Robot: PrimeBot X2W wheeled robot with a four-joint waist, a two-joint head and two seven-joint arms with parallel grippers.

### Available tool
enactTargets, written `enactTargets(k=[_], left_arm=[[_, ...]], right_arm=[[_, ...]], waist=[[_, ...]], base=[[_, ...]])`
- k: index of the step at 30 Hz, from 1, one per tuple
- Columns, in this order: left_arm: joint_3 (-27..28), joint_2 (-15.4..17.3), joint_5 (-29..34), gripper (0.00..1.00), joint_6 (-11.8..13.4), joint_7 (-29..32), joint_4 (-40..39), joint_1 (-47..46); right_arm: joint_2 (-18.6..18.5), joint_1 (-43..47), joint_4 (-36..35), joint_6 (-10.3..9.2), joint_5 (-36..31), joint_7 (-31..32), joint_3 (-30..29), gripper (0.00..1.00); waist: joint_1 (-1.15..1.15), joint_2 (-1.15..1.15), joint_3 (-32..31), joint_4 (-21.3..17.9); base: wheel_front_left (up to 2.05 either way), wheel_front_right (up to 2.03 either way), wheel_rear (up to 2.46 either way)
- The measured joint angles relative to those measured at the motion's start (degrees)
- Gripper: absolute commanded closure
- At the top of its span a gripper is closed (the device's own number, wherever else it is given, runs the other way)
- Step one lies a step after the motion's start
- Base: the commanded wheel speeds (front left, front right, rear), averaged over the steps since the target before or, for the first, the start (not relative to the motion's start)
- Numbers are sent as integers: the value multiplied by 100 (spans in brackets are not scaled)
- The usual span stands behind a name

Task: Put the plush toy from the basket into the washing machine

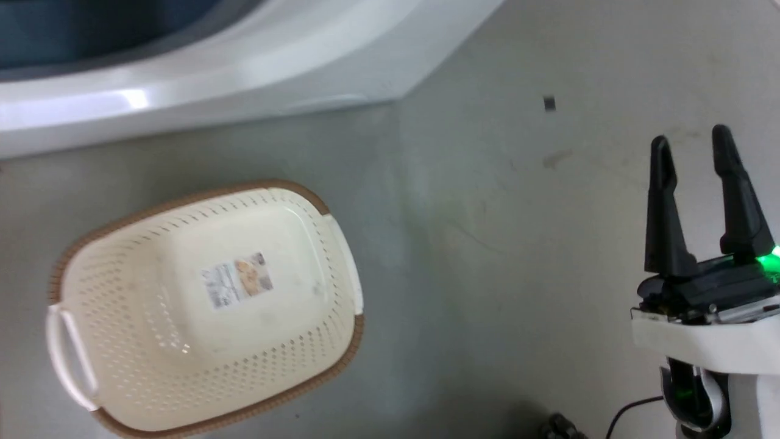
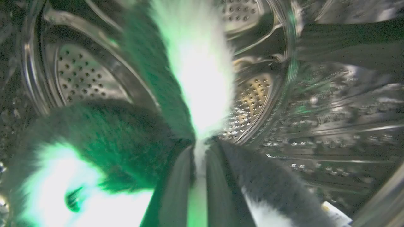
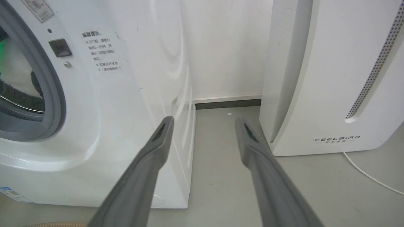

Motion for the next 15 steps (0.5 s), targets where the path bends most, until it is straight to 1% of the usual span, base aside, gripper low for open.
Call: enactTargets(k=[3,7,9,15], left_arm=[[-80,143,112,100,0,-11,459,-636],[-138,194,176,100,7,-22,1185,-1256],[-219,259,256,100,7,-20,1568,-1372],[-487,276,283,100,-1,43,2526,-1516]], right_arm=[[0,-41,-27,0,111,0,36,0],[1,-88,-67,-1,183,0,126,0],[1,-130,-71,0,202,0,158,0],[0,-178,-78,0,233,0,144,0]], waist=[[0,0,284,-122],[0,0,584,-269],[0,0,688,-343],[0,0,884,-449]], base=[[0,0,0],[0,0,0],[0,0,0],[0,0,0]])
